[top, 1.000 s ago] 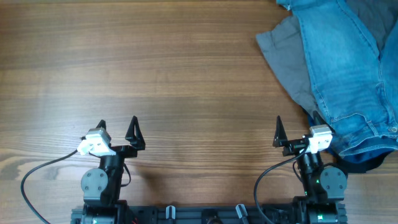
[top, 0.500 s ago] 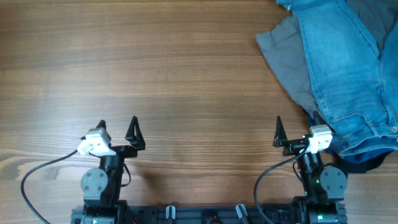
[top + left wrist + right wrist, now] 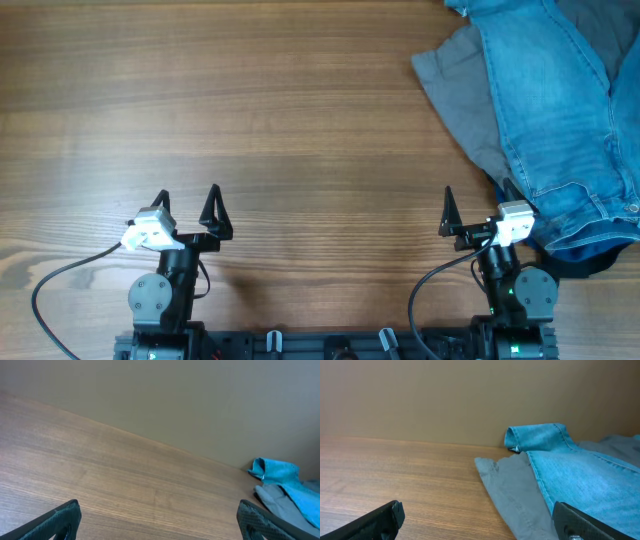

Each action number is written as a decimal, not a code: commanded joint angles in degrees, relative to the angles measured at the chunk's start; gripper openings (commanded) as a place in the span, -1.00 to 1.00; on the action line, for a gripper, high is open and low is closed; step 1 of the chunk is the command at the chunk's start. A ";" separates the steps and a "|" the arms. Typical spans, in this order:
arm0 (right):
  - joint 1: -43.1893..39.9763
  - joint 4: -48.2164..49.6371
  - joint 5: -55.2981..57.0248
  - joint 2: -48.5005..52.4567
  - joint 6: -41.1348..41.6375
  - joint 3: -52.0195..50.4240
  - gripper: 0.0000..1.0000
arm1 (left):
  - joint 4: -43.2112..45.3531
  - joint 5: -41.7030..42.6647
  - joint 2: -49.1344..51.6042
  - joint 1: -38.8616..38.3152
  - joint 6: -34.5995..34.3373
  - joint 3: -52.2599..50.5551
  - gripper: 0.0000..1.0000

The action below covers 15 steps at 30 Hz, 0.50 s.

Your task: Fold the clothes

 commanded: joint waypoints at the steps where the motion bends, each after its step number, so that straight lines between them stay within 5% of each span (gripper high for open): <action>1: 0.28 0.26 0.13 -0.20 0.44 -0.04 0.99 | 0.37 0.68 0.61 0.42 -0.68 3.50 1.00; 15: 0.28 0.17 0.87 -0.20 3.28 -0.02 1.00 | -8.17 6.62 39.01 0.39 -0.68 29.59 1.00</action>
